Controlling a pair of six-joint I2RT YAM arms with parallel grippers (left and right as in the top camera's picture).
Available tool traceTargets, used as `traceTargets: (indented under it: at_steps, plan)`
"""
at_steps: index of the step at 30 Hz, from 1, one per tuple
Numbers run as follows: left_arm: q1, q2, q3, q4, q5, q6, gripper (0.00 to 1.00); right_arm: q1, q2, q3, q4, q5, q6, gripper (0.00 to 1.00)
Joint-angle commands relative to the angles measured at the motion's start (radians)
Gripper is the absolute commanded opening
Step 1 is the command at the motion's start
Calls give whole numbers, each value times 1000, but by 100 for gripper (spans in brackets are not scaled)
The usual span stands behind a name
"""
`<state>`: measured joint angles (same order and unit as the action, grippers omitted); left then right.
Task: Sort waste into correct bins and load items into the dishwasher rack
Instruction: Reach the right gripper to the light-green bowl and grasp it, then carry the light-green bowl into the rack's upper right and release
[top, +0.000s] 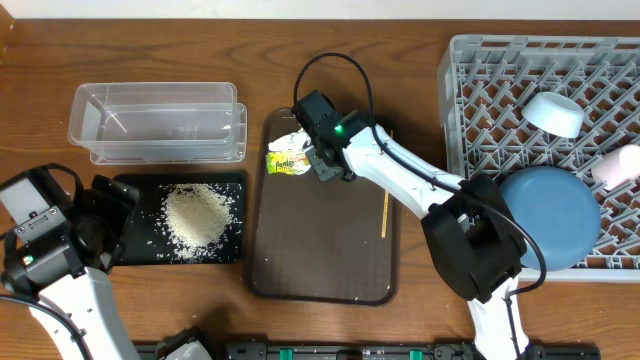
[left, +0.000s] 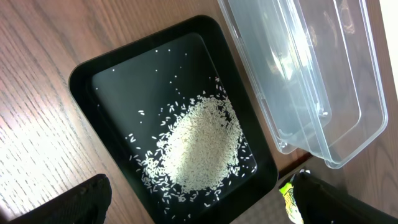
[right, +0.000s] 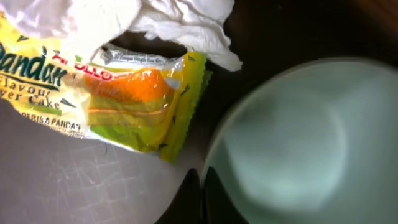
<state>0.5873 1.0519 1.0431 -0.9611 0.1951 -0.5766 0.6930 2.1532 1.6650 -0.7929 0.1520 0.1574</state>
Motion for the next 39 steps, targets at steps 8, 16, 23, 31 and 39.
traceTargets:
  at_steps: [8, 16, 23, 31, 39]
  plan:
    - [3, 0, 19, 1, -13, -2, 96, -33, -97, 230, -140, -51, 21, 1]
    - [3, 0, 19, 2, -13, -2, 95, -296, -322, 325, -191, -158, 21, 1]
    - [3, 0, 19, 1, -13, -2, 95, -768, -376, 320, -174, -598, -5, 1]
    - [3, 0, 19, 1, -13, -2, 95, -1144, -247, 289, -39, -1064, -24, 1]
    - [3, 0, 19, 1, -13, -2, 95, -1291, -25, 283, 246, -1453, 10, 1]
